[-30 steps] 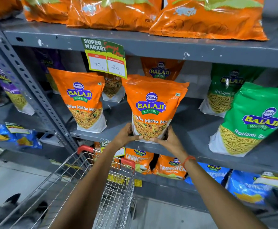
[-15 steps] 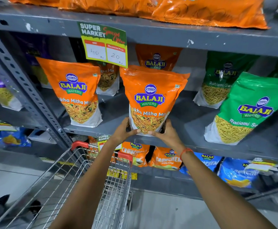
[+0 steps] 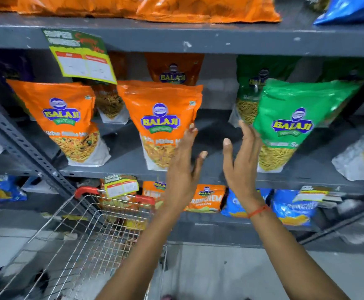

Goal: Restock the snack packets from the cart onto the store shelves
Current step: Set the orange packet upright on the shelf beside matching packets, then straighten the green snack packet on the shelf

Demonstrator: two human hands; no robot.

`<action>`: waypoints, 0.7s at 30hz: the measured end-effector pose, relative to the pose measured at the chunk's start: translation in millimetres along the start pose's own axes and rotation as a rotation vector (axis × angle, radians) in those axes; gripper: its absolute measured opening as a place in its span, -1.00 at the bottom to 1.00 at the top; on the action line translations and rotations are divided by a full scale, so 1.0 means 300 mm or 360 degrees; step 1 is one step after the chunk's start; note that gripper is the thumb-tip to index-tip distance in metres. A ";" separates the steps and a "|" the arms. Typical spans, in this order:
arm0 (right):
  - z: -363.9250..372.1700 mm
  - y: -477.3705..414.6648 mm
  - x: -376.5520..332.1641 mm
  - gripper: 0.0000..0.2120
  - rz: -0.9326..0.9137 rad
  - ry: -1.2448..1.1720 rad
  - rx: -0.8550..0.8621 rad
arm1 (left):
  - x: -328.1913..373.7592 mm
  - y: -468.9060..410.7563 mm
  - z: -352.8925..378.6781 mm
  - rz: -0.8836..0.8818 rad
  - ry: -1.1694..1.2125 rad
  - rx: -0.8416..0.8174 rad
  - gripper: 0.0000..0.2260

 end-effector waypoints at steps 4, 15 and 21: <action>-0.262 -0.081 0.138 -0.66 -0.0020 -0.0012 0.0245 | 0.133 -0.031 0.252 0.0055 0.0162 -0.0030 -0.58; -0.824 -0.303 0.737 -0.66 0.0341 0.0058 0.0562 | 0.462 -0.102 1.160 -0.0023 0.0726 -0.0474 -0.56; -0.922 -0.327 1.105 -0.50 0.0860 -0.0016 0.0489 | 0.364 -0.107 1.502 -0.0426 0.0719 -0.0771 -0.04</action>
Point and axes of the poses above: each hand's wrist, its own y-axis away from the middle knuckle, its own z-axis out of the palm, x = y × z, the point moved 9 cm from there along -y, towards the middle knuckle, and after that the axes turned 12 degrees about z, right-handed, at the moved point
